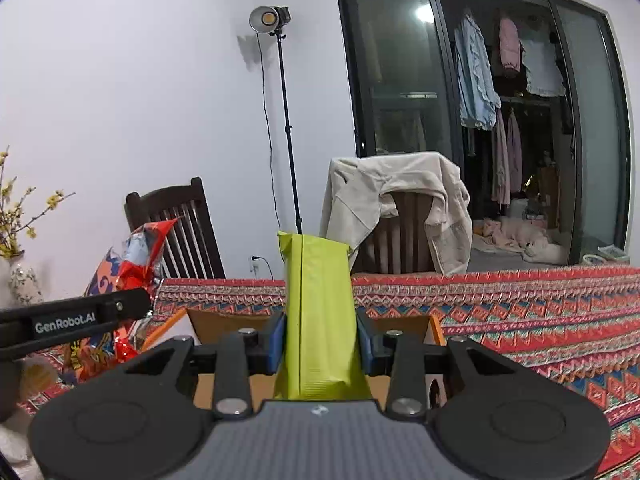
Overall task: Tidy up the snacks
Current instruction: 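Carry the orange-blue bag and lime-green pack over the cardboard box with both grippers, then open both grippers to drop the two snacks into the box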
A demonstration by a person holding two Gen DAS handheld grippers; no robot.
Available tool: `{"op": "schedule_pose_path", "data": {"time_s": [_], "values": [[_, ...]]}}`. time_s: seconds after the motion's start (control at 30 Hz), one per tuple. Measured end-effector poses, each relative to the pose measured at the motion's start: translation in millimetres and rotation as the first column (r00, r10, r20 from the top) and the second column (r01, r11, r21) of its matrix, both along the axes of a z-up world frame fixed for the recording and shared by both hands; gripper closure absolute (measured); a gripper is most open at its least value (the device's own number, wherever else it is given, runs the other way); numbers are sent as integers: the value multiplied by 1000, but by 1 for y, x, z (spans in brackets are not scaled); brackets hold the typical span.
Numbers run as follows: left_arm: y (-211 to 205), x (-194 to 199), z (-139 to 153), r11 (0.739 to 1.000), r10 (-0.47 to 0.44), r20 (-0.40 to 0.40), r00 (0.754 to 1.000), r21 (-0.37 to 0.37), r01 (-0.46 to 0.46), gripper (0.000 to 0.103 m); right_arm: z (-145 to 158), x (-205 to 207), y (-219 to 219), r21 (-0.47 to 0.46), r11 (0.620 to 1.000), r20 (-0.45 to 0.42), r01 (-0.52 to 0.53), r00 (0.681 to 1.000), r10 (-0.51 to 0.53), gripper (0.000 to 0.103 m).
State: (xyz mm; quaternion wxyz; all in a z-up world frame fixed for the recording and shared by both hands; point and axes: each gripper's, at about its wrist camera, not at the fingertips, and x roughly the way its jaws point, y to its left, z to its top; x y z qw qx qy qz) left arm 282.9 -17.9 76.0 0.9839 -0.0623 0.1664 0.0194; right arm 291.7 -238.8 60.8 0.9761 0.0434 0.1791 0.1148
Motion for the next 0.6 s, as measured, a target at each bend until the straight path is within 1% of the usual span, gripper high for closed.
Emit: {"op": "schedule_pose_path", "data": {"time_s": [0.07, 0.13, 0.3, 0.37, 0.4, 0.43, 0.47, 0.5, 0.53, 0.57, 0.6], "values": [[-2, 9, -8, 1000, -7, -25, 1000, 18, 7, 46, -9, 9, -3, 10, 1000, -35, 1, 999, 0, 67], [-1, 15, -16, 1000, -11, -49, 999, 17, 12, 46, -17, 14, -6, 18, 1000, -59, 5, 998, -4, 67], [0, 21, -26, 1000, -4, -85, 996, 31, 7, 46, -27, 20, -5, -1, 1000, -84, 17, 996, -17, 67], [2, 24, -31, 1000, 9, -112, 994, 30, -6, 43, -29, 21, -5, -17, 1000, -98, 16, 995, -18, 65], [4, 25, -32, 1000, 13, -123, 992, 23, -10, 32, -30, 21, -5, -19, 1000, -101, 17, 995, -19, 63], [5, 26, -33, 1000, 16, -129, 991, 16, -15, 16, -30, 20, -7, -21, 1000, -99, 20, 995, -22, 63], [8, 26, -34, 1000, 25, -128, 991, 12, -23, 11, -30, 19, -9, -20, 1000, -100, 17, 995, -19, 53], [9, 26, -34, 999, 37, -123, 992, 13, -36, 1, -29, 19, -10, -15, 1000, -99, 17, 995, -18, 33], [10, 25, -33, 999, 44, -115, 992, 11, -43, 0, -29, 18, -11, -9, 1000, -96, 21, 995, -22, 22], [11, 24, -33, 999, 45, -115, 992, 9, -44, 0, -28, 15, -12, -4, 1000, -91, 24, 996, -24, 5], [11, 24, -33, 999, 42, -120, 992, 7, -42, 0, -27, 15, -13, 5, 1000, -90, 21, 996, -21, 0]]}}
